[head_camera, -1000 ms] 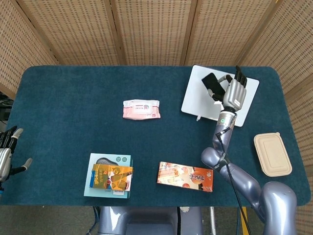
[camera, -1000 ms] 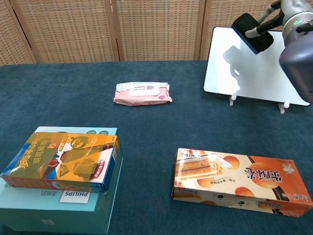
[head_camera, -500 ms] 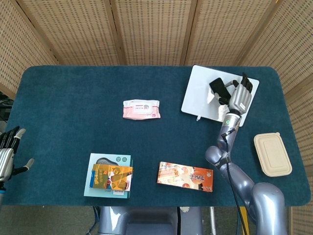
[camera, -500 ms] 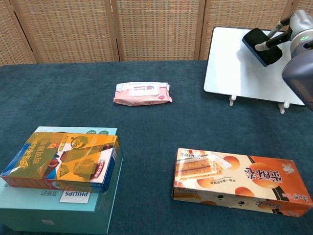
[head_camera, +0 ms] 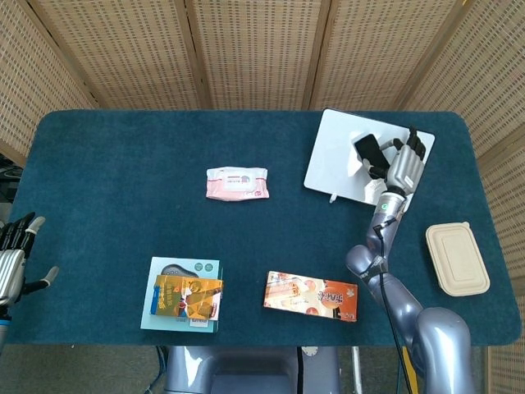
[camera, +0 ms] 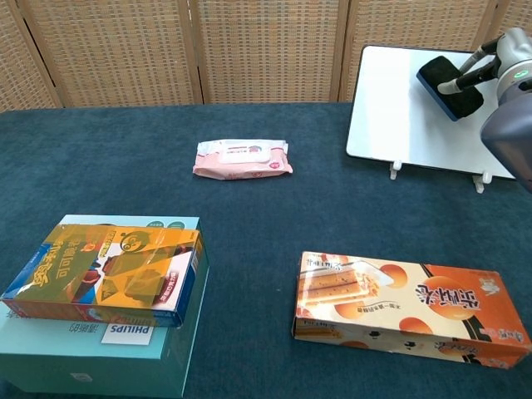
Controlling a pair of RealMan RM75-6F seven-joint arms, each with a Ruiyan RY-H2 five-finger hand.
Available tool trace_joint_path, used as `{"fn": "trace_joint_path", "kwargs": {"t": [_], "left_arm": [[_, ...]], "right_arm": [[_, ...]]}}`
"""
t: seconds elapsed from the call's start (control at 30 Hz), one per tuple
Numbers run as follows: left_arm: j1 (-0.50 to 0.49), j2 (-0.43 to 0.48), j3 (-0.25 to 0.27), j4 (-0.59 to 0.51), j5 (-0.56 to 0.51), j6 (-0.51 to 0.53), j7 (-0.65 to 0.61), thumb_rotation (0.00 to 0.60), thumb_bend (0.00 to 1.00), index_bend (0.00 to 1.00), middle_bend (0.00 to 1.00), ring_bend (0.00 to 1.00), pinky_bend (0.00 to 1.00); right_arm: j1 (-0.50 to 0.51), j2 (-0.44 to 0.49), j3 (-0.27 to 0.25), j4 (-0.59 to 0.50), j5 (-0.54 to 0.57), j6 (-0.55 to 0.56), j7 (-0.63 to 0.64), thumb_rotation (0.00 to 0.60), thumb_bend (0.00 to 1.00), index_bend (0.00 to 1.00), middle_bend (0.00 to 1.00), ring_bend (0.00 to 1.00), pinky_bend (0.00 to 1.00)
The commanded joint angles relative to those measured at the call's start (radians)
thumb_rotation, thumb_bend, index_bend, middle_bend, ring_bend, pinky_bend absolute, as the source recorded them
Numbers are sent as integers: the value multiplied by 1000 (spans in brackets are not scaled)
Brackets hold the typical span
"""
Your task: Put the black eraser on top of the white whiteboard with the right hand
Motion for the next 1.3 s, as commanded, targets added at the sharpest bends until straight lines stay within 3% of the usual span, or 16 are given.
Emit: {"fn": "trace_joint_path", "kwargs": {"t": [0.03,0.87,1.03,1.3], "left_arm": [[0,0,0,0,0,-1,1,600,295,0,0,0,0],[-3,-7,2,1,-1,-7,12,600,295,0,0,0,0],[-4,-9,2,2,-1,-8,15,600,295,0,0,0,0],[-5,-10,3,-1,-2,-9,23,600,294,0,0,0,0]], "right_arm": [[1,-6,2,18,-2,-11,6,600,234,530,57,0,0],[13,-51,20,132,-12,-73,51,600,234,530,57,0,0],[12,-54,23,144,-14,-85,54,600,220,528,15,0,0],[4,-53,19,148,-28,-98,76,600,169,364,0,0,0]]}}
